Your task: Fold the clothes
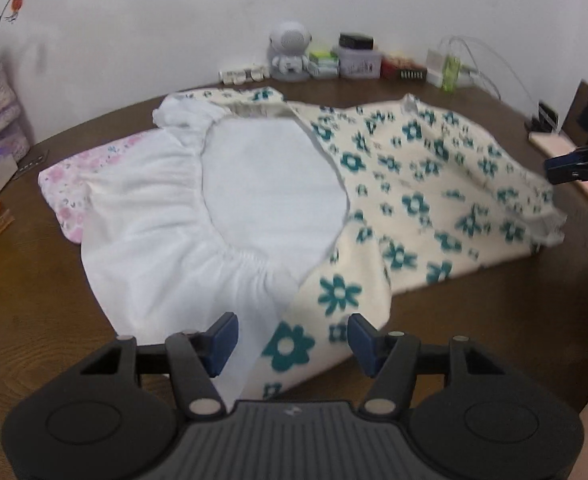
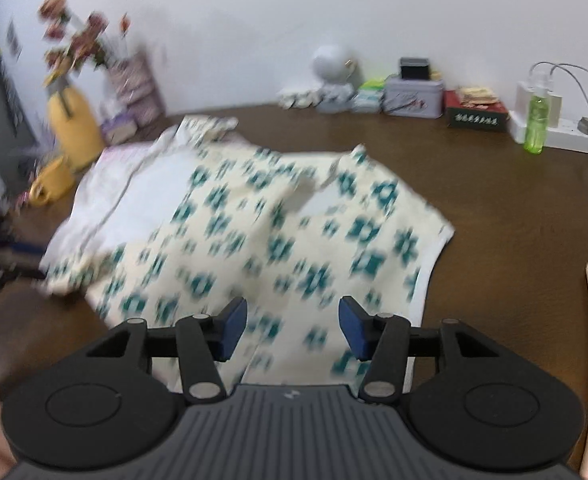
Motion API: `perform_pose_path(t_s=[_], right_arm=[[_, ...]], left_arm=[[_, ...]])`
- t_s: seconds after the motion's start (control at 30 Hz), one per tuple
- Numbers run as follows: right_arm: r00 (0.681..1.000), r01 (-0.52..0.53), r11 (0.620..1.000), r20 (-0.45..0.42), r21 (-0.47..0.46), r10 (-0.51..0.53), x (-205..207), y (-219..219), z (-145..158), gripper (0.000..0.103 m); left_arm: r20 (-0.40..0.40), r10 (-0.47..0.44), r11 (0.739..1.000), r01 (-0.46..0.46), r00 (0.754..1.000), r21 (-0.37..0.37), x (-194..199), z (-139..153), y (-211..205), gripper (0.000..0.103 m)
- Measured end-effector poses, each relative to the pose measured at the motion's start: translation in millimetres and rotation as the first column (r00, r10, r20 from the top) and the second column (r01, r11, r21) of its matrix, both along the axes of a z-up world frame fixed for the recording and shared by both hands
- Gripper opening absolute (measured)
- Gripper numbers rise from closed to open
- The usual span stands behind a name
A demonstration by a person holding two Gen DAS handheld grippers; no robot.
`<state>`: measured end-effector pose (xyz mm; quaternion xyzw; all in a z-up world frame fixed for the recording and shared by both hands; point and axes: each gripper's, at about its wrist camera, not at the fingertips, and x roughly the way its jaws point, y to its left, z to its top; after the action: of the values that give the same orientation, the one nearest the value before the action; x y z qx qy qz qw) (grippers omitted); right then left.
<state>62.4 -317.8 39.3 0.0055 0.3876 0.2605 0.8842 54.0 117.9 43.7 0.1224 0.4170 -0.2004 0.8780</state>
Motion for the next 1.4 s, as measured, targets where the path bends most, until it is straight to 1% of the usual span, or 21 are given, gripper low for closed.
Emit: perform_pose_path(t_s=[0.17,0.2,0.23,0.3,0.33,0.37,0.4,0.47,0.6,0.7,0.73,0.77,0.8,0.83,0.87,0.9,1.03,1.17,1.27,1.33,1.4], right_arm=[[0.998,-0.055,0.999,-0.030,-0.001,0.055,-30.3,15.7,-7.0,0.055],[0.997,-0.066,0.998,-0.029,-0.006,0.066,-33.2,20.7,-8.8,0.055],[0.997,-0.078,0.997,-0.027,-0.011,0.077,-36.0,25.8,-10.8,0.055],[0.995,-0.094,0.995,-0.029,-0.021,0.093,-38.7,35.0,-14.7,0.055],[0.995,-0.097,0.995,-0.033,-0.025,0.097,-38.3,38.9,-16.7,0.055],[0.995,-0.095,0.995,-0.034,-0.032,0.094,-37.8,41.4,-19.2,0.055],[0.996,-0.083,0.996,-0.038,-0.040,0.081,-35.9,42.5,-22.2,0.055],[0.998,-0.053,0.998,-0.049,-0.046,0.051,-32.1,41.1,-28.0,0.055],[0.998,0.003,1.000,-0.068,-0.029,-0.005,-27.5,33.9,-33.7,0.054],[0.997,0.021,1.000,-0.068,-0.016,-0.022,-28.0,31.8,-35.2,0.054],[0.997,0.025,1.000,-0.067,-0.015,-0.026,-28.3,32.0,-35.1,0.054],[0.997,0.028,1.000,-0.067,-0.014,-0.029,-28.5,32.3,-35.0,0.054],[0.997,0.030,0.999,-0.066,-0.010,-0.031,-28.7,32.1,-33.8,0.055],[0.997,0.032,0.999,-0.064,-0.005,-0.032,-29.0,31.7,-32.4,0.055],[0.997,0.034,0.999,-0.062,-0.001,-0.033,-29.3,31.3,-31.0,0.055],[0.998,0.036,0.999,-0.058,0.003,-0.036,-29.2,30.8,-28.8,0.055],[0.998,0.059,0.998,-0.034,0.002,-0.059,-26.3,27.0,-21.5,0.055],[0.994,0.099,0.995,-0.038,-0.002,-0.099,-18.6,21.0,-24.4,0.055],[0.993,0.113,0.994,-0.043,-0.002,-0.113,-15.8,20.1,-27.4,0.055],[0.992,0.116,0.993,-0.046,-0.003,-0.116,-14.5,21.0,-29.0,0.055],[0.992,0.120,0.993,-0.048,-0.004,-0.120,-13.2,21.9,-30.5,0.055]], left_arm=[[0.032,-0.023,0.998,0.021,0.999,0.067,-3.0,-14.5,-6.8,0.059],[0.033,-0.025,0.997,0.023,0.999,0.074,-1.6,-16.9,-7.1,0.057],[0.026,-0.027,0.997,0.025,0.999,0.068,0.5,-18.7,-5.8,0.053],[-0.003,-0.028,0.999,0.028,1.000,0.033,4.7,-21.3,-2.1,0.031],[-0.017,-0.028,0.999,0.029,0.999,0.018,6.7,-22.6,-0.1,0.023],[-0.031,-0.023,1.000,0.024,0.999,0.007,8.3,-24.1,2.7,0.003],[-0.044,-0.019,1.000,0.019,0.999,-0.003,9.9,-25.6,5.5,0.001],[-0.052,-0.004,1.000,0.003,0.999,-0.003,11.3,-27.0,10.4,0.000],[-0.027,0.029,1.000,-0.029,0.999,0.006,12.2,-21.4,20.7,0.000],[-0.022,0.011,1.000,-0.012,1.000,-0.028,13.3,-14.1,26.7,0.002],[-0.030,0.003,0.999,-0.004,1.000,-0.047,13.2,-12.7,28.3,0.004],[-0.037,-0.001,0.998,-0.001,0.999,-0.061,12.5,-12.0,30.0,0.010],[-0.039,-0.008,0.998,0.005,0.999,-0.069,11.1,-11.8,30.7,0.019],[-0.039,-0.013,0.997,0.010,0.999,-0.075,9.8,-11.8,31.3,0.025],[-0.036,-0.015,0.997,0.013,0.999,-0.071,8.8,-12.6,31.4,0.036],[-0.035,-0.018,0.998,0.016,0.999,-0.067,8.0,-13.5,31.6,0.042],[-0.056,-0.045,0.997,0.041,0.997,-0.063,9.2,-19.9,32.8,0.042],[-0.081,-0.072,0.997,0.069,0.994,-0.038,11.6,-26.8,30.9,0.041],[-0.077,-0.094,0.995,0.093,0.993,-0.021,7.8,-25.6,30.9,0.039],[-0.081,-0.101,0.995,0.100,0.992,-0.017,6.7,-25.5,32.3,0.035],[-0.095,-0.095,0.995,0.094,0.991,-0.011,8.4,-27.9,33.0,0.022]])
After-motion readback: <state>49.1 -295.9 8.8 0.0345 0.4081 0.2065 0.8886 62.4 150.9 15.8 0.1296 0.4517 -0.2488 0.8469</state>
